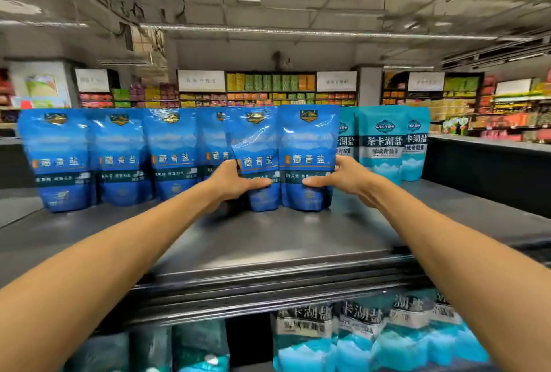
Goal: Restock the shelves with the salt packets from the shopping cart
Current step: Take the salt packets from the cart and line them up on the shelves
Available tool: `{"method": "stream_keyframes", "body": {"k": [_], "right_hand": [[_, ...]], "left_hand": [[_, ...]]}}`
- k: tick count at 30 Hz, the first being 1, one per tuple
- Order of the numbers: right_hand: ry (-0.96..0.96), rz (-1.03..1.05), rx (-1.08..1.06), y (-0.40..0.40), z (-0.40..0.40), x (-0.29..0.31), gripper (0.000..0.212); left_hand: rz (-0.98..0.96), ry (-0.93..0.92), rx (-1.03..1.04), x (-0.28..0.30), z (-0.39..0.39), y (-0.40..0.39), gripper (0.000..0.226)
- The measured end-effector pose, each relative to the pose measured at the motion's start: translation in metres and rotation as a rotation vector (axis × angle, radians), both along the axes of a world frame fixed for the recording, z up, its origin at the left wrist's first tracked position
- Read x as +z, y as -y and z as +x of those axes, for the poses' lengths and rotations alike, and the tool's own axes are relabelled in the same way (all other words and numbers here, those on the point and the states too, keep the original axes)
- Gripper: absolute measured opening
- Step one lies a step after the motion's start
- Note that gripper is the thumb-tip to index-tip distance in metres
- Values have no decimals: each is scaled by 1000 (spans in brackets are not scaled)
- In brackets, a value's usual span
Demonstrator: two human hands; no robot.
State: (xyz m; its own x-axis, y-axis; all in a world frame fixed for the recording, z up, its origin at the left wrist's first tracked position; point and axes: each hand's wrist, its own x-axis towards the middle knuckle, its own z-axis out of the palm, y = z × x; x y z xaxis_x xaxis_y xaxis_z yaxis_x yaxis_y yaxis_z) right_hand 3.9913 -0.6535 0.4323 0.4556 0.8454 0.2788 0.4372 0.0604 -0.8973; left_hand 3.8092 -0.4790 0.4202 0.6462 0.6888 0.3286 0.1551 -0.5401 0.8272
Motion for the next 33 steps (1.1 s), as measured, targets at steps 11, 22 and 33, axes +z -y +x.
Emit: {"method": "stream_keyframes", "body": {"k": [11, 22, 33], "right_hand": [[93, -180, -266, -42, 25, -2, 50], [98, -121, -329, -72, 41, -11, 37], [194, -227, -392, -32, 15, 2, 60]], "left_hand": [[127, -300, 287, 15, 31, 3, 47], [404, -518, 427, 18, 38, 2, 54], [377, -387, 395, 29, 0, 26, 47]]}}
